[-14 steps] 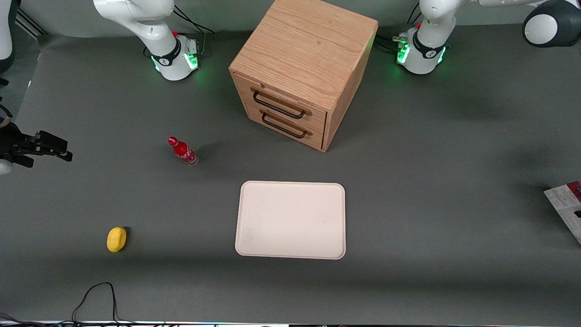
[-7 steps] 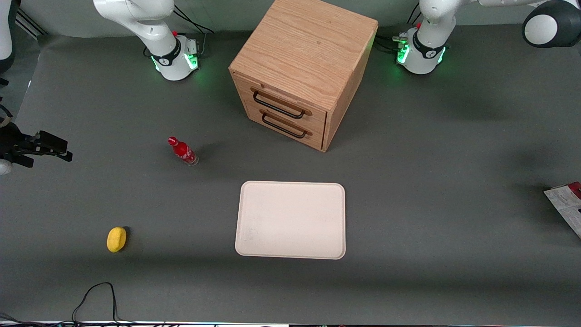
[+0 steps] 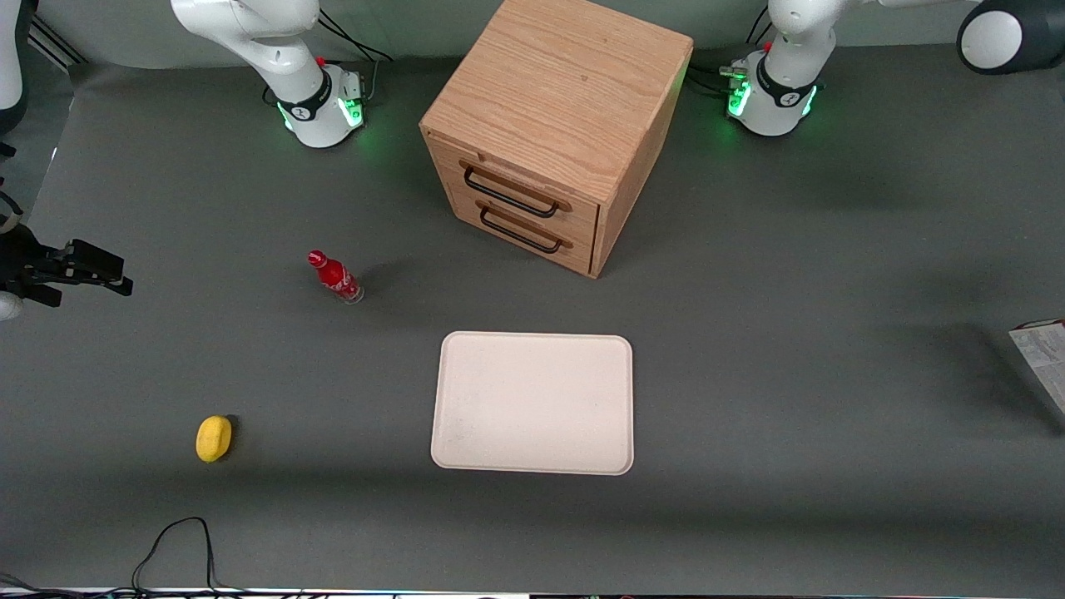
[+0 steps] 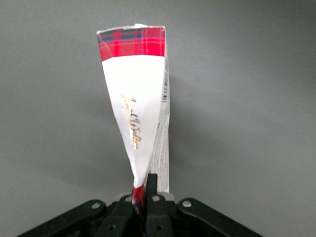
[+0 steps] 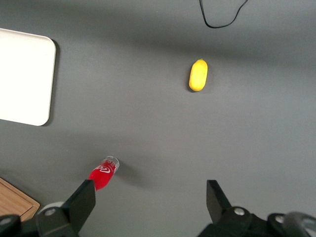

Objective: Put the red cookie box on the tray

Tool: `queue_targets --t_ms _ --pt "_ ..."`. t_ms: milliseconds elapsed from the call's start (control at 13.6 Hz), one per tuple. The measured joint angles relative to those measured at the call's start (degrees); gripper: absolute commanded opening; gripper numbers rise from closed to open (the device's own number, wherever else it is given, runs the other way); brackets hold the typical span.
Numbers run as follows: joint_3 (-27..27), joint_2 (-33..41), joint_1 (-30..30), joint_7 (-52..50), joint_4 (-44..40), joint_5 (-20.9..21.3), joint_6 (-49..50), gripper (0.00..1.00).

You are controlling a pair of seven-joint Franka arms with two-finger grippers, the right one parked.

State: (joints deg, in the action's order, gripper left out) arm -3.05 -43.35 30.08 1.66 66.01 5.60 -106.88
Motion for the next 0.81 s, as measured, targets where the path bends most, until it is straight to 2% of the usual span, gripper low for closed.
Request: queue_targets --t_ms 368,588,809 --pt "0.01 15.32 -6.08 -5.03 1.90 0.15 17.29 0.00" --pt "0.05 21.35 -9.29 -7.23 4.59 0.30 21.93 0.00" --pt "-0.06 24.20 -14.41 -13.02 7.96 0.29 22.97 0.00"
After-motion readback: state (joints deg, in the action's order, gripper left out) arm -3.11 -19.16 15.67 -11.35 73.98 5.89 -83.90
